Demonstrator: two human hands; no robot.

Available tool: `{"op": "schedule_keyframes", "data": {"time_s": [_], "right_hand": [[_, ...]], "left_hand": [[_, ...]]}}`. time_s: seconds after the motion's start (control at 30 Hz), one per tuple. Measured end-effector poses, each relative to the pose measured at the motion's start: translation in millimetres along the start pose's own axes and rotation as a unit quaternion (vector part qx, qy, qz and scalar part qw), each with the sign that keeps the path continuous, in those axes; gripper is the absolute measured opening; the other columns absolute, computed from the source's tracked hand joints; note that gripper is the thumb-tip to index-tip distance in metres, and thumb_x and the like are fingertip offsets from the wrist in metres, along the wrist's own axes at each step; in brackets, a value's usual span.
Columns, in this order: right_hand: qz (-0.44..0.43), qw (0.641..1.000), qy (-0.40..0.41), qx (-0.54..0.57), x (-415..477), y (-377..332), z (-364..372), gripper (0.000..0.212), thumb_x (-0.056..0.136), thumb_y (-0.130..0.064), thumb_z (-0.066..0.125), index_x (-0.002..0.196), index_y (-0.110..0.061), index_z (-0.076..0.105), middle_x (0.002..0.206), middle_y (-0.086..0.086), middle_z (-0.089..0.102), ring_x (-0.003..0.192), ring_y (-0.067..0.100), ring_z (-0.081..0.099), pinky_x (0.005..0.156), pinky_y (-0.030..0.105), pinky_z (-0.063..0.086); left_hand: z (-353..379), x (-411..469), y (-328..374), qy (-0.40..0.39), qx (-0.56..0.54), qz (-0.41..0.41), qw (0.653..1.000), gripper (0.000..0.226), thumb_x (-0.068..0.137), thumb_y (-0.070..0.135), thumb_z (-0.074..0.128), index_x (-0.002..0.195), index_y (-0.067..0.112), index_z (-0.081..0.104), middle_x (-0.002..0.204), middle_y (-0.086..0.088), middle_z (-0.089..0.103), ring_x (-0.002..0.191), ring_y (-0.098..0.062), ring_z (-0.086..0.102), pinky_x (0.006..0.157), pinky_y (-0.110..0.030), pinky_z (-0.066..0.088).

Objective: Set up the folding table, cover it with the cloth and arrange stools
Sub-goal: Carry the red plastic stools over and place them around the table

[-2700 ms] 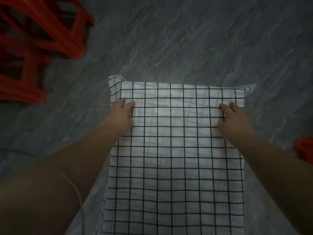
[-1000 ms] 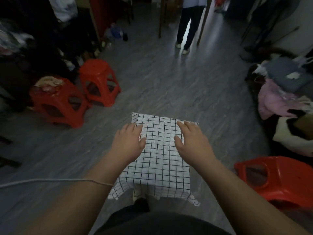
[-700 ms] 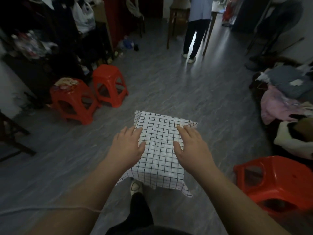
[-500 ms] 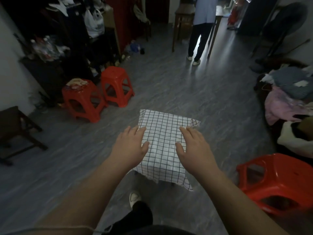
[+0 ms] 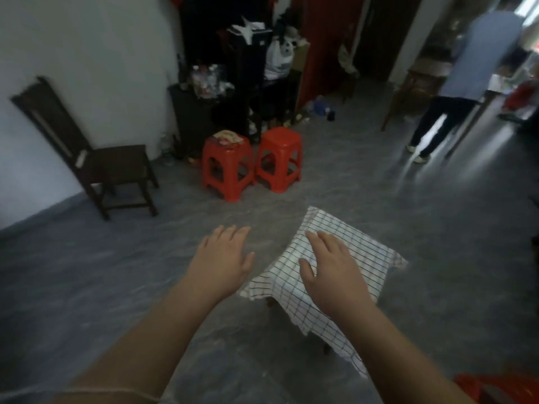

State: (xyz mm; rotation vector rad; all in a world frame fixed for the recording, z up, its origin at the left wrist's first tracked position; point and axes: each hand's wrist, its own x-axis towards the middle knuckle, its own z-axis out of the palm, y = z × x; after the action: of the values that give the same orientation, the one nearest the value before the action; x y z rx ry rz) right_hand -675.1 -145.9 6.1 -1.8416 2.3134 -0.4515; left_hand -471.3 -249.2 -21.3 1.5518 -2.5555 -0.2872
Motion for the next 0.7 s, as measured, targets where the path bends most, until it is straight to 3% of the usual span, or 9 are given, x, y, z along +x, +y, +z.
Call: {"op": "schedule_keyframes", "data": {"time_s": [0.33, 0.43, 0.7], "right_hand": [[-0.151, 0.986, -0.063, 0.023, 105.9, -239.4, 98.7, 0.062, 0.098, -0.04, 0.048, 0.155, -0.023, 0.029, 0.159, 0.002, 0.034, 0.148, 0.024, 0.024, 0.118, 0.043, 0.03], [-0.167, 0.983, -0.069, 0.039, 132.3, -297.2, 118.7, 0.062, 0.098, -0.038, 0.048, 0.155, -0.025, 0.028, 0.16, 0.0, 0.033, 0.149, 0.023, 0.022, 0.119, 0.043, 0.028], [-0.137, 0.986, -0.08, 0.05, 207.9, -344.5, 147.4, 0.061, 0.099, -0.04, 0.045, 0.155, -0.026, 0.027, 0.161, 0.0, 0.03, 0.151, 0.022, 0.019, 0.121, 0.043, 0.025]], "left_hand": [[-58.5, -50.3, -242.7, 0.028, 0.015, -0.178, 0.984, 0.07, 0.092, 0.056, 0.028, 0.154, 0.024, 0.029, 0.157, -0.004, 0.036, 0.146, -0.029, 0.029, 0.119, -0.043, 0.026], [-67.5, -47.5, -299.5, 0.019, 0.009, -0.197, 0.98, 0.064, 0.099, 0.052, 0.037, 0.155, 0.024, 0.027, 0.158, -0.004, 0.034, 0.147, -0.028, 0.027, 0.12, -0.043, 0.024], [-79.8, 13.5, -378.4, -0.007, -0.018, -0.207, 0.978, 0.063, 0.101, 0.049, 0.039, 0.156, 0.024, 0.023, 0.16, -0.004, 0.031, 0.147, -0.026, 0.025, 0.12, -0.043, 0.023]]}}
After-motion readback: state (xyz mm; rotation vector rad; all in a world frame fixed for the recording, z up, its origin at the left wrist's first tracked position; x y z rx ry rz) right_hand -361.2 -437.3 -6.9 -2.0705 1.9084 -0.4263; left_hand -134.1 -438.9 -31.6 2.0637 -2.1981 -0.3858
